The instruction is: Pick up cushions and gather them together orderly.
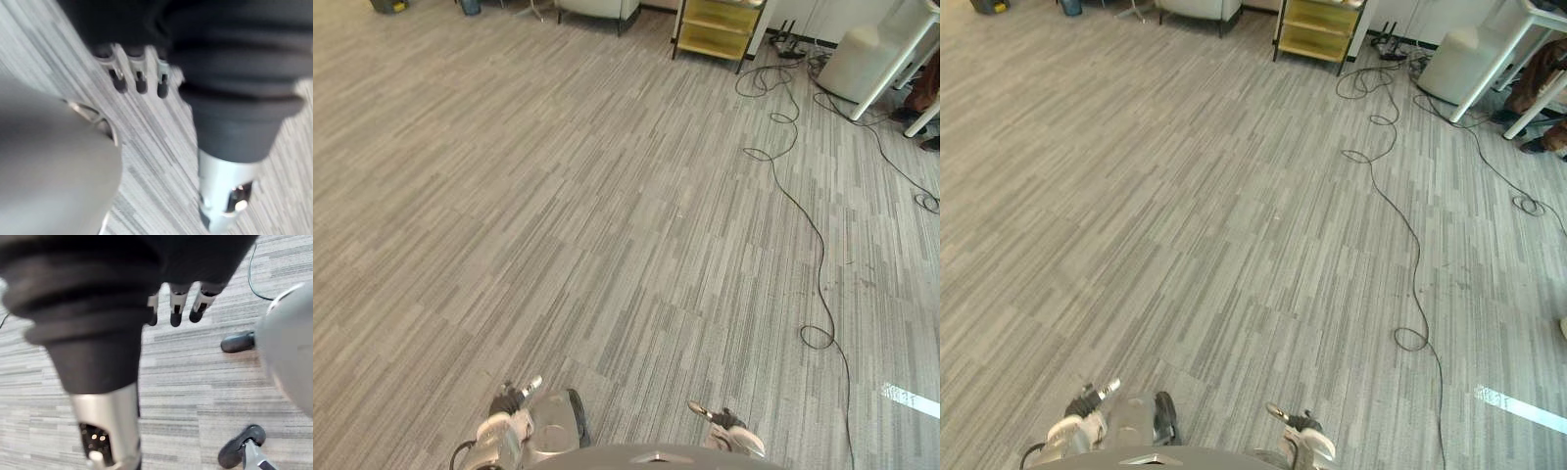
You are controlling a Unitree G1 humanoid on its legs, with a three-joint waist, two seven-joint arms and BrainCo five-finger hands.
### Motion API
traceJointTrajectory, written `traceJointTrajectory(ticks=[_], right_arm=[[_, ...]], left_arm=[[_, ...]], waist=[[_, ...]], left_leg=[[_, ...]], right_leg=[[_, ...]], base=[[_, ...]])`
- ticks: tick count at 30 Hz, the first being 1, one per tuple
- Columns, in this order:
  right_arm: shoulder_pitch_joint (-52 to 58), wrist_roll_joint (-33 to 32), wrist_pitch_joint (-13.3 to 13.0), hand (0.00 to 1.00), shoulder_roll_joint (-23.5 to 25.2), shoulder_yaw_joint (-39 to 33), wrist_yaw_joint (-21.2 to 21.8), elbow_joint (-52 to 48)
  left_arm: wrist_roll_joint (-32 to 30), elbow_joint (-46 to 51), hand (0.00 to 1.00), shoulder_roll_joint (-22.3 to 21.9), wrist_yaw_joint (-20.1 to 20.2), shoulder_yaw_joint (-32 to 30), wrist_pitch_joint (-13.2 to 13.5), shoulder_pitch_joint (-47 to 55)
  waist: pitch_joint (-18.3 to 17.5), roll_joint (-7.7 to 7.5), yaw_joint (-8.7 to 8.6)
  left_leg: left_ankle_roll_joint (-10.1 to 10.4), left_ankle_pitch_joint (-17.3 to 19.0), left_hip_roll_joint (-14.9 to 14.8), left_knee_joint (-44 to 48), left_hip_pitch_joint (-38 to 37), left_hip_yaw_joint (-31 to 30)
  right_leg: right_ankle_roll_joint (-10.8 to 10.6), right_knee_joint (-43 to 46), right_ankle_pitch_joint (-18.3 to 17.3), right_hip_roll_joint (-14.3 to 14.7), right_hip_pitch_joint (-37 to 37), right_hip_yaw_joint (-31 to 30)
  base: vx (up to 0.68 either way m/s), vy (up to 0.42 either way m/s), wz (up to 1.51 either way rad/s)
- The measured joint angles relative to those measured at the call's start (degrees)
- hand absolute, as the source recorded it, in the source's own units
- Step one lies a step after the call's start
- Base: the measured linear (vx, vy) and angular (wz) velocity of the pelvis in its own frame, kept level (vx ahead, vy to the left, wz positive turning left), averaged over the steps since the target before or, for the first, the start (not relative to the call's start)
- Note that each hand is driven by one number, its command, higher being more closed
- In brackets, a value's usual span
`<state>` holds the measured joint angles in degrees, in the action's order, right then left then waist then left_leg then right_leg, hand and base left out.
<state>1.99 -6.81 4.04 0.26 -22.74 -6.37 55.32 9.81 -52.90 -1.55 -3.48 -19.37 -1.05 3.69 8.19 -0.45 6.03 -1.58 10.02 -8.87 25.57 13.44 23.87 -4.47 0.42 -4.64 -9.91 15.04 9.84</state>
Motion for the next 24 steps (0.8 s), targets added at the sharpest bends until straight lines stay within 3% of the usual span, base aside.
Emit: traceJointTrajectory(ticks=[2,4,5,6,7,8,10,12,13,15,17,18,19,20,21,23,24], right_arm=[[0.71,0.49,-0.04,0.0,0.19,-0.05,0.14,0.1],[0.92,0.52,-0.13,0.0,-0.73,-0.19,0.33,1.1],[0.43,0.52,-0.17,0.0,-1.1,-0.23,0.55,1.79],[0.25,0.53,-0.09,0.0,-1.23,-0.01,0.86,2.1],[0.7,0.52,-0.12,0.0,-1.33,0.17,0.91,2.12],[0.86,0.48,-0.26,0.0,-1.47,0.11,1.06,1.9],[0.57,0.47,-0.52,0.0,-1.84,-0.03,1.21,2.06],[0.34,0.41,-0.8,0.0,-1.71,-0.68,1.45,2.05],[-0.32,0.37,-1.07,0.0,-1.75,-1.1,1.64,1.94],[-1.02,0.36,-1.11,0.0,-1.72,-2.23,2.15,1.9],[-1.52,0.37,-1.1,0.0,-1.68,-2.41,2.16,1.86],[-1.66,0.42,-1.07,0.0,-1.43,-2.72,2.16,1.9],[-1.74,0.38,-1.12,0.0,-1.33,-2.84,2.22,1.74],[-1.97,0.38,-1.33,0.0,-1.45,-2.93,2.25,1.51],[-2.31,0.48,-1.38,0.0,-2.06,-2.94,2.25,1.42],[-2.41,0.45,-1.44,0.0,-2.04,-3.85,2.23,1.12],[-2.27,0.45,-1.3,0.0,-1.69,-4.34,2.21,0.41]], left_arm=[[0.01,-0.88,0.0,0.62,-0.04,0.8,-0.12,0.64],[0.02,-2.57,0.0,1.4,0.0,3.85,-0.23,0.5],[0.04,-3.04,0.0,2.5,0.01,5.51,-0.35,0.28],[0.05,-3.09,0.0,3.76,-0.02,7.26,-0.57,0.37],[0.01,-3.1,0.0,4.31,-0.05,8.52,-0.82,0.4],[0.03,-3.15,0.0,4.39,-0.05,9.02,-0.97,0.51],[0.03,-4.66,0.0,4.56,0.0,10.62,-1.15,0.43],[0.01,-4.71,0.0,4.32,0.05,10.59,-1.16,0.25],[-0.04,-4.75,0.0,4.16,0.05,10.51,-1.17,0.3],[-0.2,-4.59,0.0,3.67,0.03,10.1,-1.17,0.05],[-1.26,-4.54,0.0,3.52,0.05,9.81,-1.16,-0.14],[-1.49,-4.33,0.0,3.6,0.11,9.15,-1.06,-0.03],[-1.93,-4.62,0.0,3.18,0.1,8.12,-1.09,0.05],[-2.18,-4.93,0.0,2.92,0.1,7.67,-1.07,0.05],[-2.46,-5.24,0.0,1.41,0.16,6.68,-1.05,0.02],[-2.73,-5.0,0.0,0.4,0.17,5.85,-0.98,-0.08],[-2.93,-4.56,0.0,0.44,0.19,5.72,-1.13,-0.3]], waist=[[-1.86,-0.17,-0.14],[-2.63,0.17,-0.39],[-2.15,-0.25,-0.87],[-1.26,-0.48,-1.49],[-0.96,-0.72,-2.12],[-0.91,-0.77,-2.72],[-0.89,-0.62,-3.18],[-0.81,-0.54,-3.68],[-0.52,-0.23,-4.45],[0.77,0.36,-4.6],[1.51,0.4,-4.62],[2.1,-0.38,-4.56],[2.51,-0.21,-4.66],[2.46,0.54,-4.73],[2.18,2.35,-4.56],[2.01,3.8,-4.38],[1.99,3.94,-4.94]], left_leg=[[-0.98,2.72,3.49,-1.36,-2.44,-0.14],[-1.51,4.3,5.39,-3.33,-5.06,-0.25],[-1.63,4.71,6.42,-4.71,-7.55,-0.38],[-1.51,4.92,7.47,-6.63,-11.09,-0.74],[-1.84,4.81,8.31,-8.86,-14.9,-1.63],[-1.82,4.85,8.57,-11.02,-18.11,-1.77],[-1.29,4.53,8.62,-15.36,-23.37,-2.18],[-0.8,4.39,8.54,-17.09,-25.4,-3.19],[-0.32,4.63,7.99,-18.14,-26.82,-4.54],[0.99,5.5,7.02,-19.54,-29.29,-6.11],[2.12,6.2,6.58,-21.29,-31.5,-6.97],[3.52,7.03,6.88,-22.36,-33.29,-8.11],[4.72,8.18,6.06,-22.78,-35.67,-8.72],[4.7,8.47,5.26,-22.52,-36.48,-9.3],[4.55,8.32,3.13,-20.35,-36.11,-9.81],[4.81,7.51,0.27,-11.01,-32.59,-10.92],[7.12,5.58,-1.56,0.7,-27.52,-13.7]], right_leg=[[0.02,6.51,0.16,-2.98,-1.47,-1.13],[-4.97,22.74,0.19,-5.0,-7.72,-4.89],[-7.82,36.44,2.18,-5.36,-13.18,-8.3],[-8.16,49.82,3.83,-5.47,-18.05,-9.08],[-6.9,57.4,3.07,-5.66,-20.84,-7.06],[-4.29,60.17,1.0,-5.49,-22.56,-4.61],[-1.68,57.23,-6.09,-3.92,-26.62,1.89],[-0.04,48.55,-8.0,-2.27,-29.22,6.02],[0.95,39.08,-7.57,0.02,-30.49,6.97],[2.48,25.05,-3.39,2.7,-31.15,6.49],[2.04,14.72,2.05,3.41,-31.09,6.01],[1.36,9.54,5.81,3.39,-30.98,3.91],[2.72,12.22,11.7,4.07,-31.11,3.25],[3.26,14.45,11.4,4.99,-31.45,3.3],[4.55,17.54,7.89,6.44,-32.36,3.49],[5.63,18.56,4.73,8.63,-31.59,3.74],[5.84,17.93,3.38,9.3,-29.9,4.36]], base=[[0.37,0.27,0.22],[0.29,0.218,0.2],[0.32,0.173,0.27],[0.4,0.174,0.32],[0.35,0.126,0.29],[0.29,0.098,0.22],[0.32,0.074,0.19],[0.38,-0.011,0.36],[0.48,-0.101,0.59],[0.46,-0.16,0.53],[0.35,-0.171,0.41],[0.45,-0.258,0.4],[0.54,-0.332,0.23],[0.44,-0.29,-0.04],[0.53,-0.387,-0.26],[0.49,-0.365,-0.21],[0.35,-0.236,0.05]])
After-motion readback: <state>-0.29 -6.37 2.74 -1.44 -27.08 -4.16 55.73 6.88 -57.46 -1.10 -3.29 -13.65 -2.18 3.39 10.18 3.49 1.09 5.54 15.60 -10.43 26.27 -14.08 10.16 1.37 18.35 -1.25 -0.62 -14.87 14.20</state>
